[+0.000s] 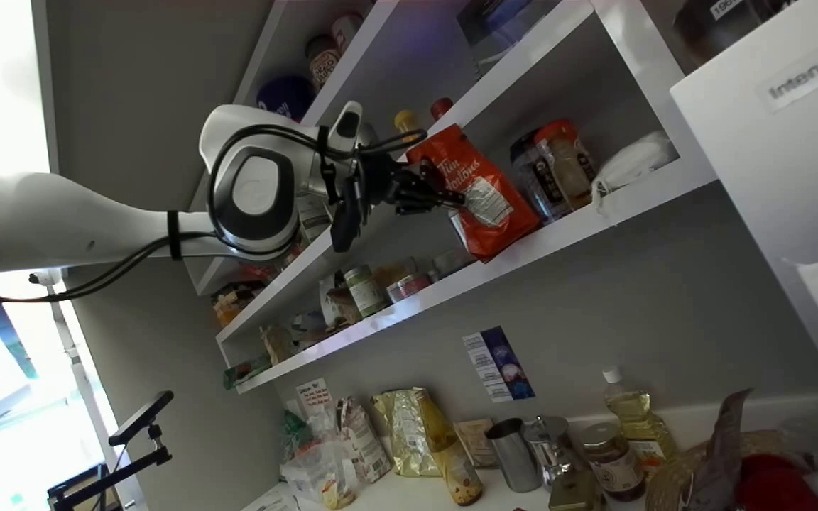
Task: Put the orange packet on the bottom shelf.
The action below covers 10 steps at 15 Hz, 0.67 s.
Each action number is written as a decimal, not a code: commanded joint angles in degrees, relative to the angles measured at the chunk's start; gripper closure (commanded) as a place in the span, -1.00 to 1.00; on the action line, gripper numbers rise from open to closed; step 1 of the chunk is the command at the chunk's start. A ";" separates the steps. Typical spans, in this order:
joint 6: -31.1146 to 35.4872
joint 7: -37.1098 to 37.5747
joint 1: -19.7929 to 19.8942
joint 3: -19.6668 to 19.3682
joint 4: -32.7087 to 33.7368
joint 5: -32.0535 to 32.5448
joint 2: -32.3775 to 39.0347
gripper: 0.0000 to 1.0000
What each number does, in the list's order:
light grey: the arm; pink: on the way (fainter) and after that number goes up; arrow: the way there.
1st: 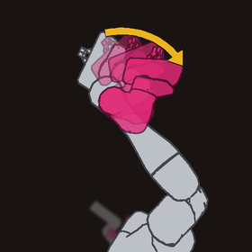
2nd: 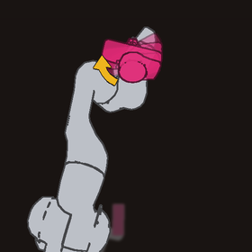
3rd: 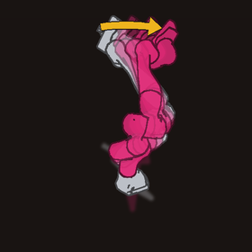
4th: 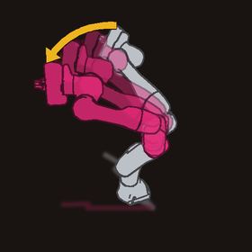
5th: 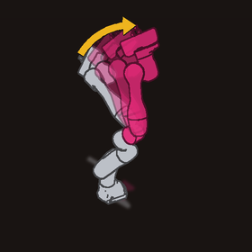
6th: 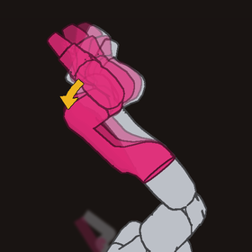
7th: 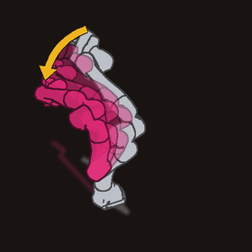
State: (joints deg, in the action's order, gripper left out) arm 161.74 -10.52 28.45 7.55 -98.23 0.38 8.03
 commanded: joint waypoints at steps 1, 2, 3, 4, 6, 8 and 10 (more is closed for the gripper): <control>-4.02 -1.22 -7.11 -4.92 7.55 -0.75 4.35 0.99; -4.79 -1.32 -8.10 -5.26 9.32 -0.90 5.53 0.99; -5.55 -1.40 -9.43 -6.17 10.78 -1.05 6.48 0.99; -6.22 -1.76 -10.56 -6.72 12.44 -1.37 7.66 0.99; -7.48 -2.39 -12.13 -7.23 15.38 -2.10 9.78 0.99; -8.32 -3.03 -12.86 -7.34 17.91 -2.64 11.47 0.99; -9.04 -3.60 -12.97 -7.31 19.76 -3.04 12.60 0.99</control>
State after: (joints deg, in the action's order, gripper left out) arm 155.19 -11.52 16.75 1.31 -84.53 -0.53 17.11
